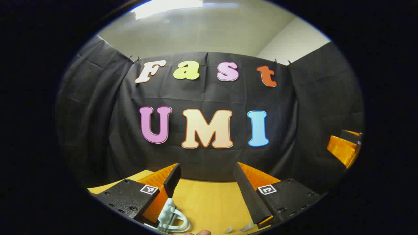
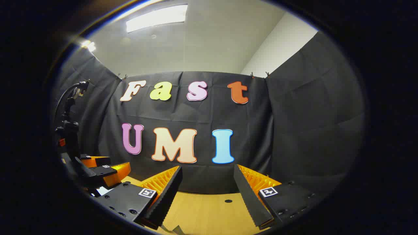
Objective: First open the suitcase, pack the skin care products into it, and then close the suitcase.
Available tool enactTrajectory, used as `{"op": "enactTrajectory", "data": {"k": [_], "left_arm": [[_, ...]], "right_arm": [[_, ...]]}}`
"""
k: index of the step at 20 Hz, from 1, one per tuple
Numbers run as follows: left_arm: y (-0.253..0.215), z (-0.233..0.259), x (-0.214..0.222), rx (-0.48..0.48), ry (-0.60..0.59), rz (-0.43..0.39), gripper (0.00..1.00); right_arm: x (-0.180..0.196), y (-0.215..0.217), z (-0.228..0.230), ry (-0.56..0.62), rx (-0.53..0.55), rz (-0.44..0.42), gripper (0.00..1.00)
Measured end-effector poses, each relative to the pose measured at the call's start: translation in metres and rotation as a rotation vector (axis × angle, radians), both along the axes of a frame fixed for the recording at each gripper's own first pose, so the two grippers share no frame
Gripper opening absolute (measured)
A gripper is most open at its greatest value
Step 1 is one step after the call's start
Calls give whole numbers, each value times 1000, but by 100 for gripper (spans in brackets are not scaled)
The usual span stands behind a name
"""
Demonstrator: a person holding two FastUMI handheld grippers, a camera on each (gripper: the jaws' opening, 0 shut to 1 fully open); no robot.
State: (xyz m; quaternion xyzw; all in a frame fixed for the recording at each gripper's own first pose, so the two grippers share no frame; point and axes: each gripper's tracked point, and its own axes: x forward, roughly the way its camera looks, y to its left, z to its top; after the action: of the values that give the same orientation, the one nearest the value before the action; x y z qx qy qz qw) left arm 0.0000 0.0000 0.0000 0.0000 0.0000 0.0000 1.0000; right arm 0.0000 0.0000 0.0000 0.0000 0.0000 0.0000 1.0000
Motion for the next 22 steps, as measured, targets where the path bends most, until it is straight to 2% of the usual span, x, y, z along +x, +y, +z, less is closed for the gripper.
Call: {"op": "enactTrajectory", "data": {"k": [3, 7, 8, 14, 19, 22], "left_arm": [[16, -18, -6, 25, 32, 59, 95], [36, -71, -4, 32, 161, 68, 93], [41, -88, -3, 35, 209, 67, 95], [56, -195, 0, -69, 515, 40, 95], [54, -267, -1, -12, 715, -10, 96], [52, -293, 1, -10, 792, -39, 96]], "right_arm": [[3, -2, -15, 22, 30, 34, 98], [14, -2, -22, 37, 43, 19, 98], [15, 1, -26, 51, 41, 14, 98], [22, 22, -52, 118, 9, 0, 98], [32, 27, -67, 171, -34, -34, 98], [37, 30, -78, 203, -62, -42, 99]]}}
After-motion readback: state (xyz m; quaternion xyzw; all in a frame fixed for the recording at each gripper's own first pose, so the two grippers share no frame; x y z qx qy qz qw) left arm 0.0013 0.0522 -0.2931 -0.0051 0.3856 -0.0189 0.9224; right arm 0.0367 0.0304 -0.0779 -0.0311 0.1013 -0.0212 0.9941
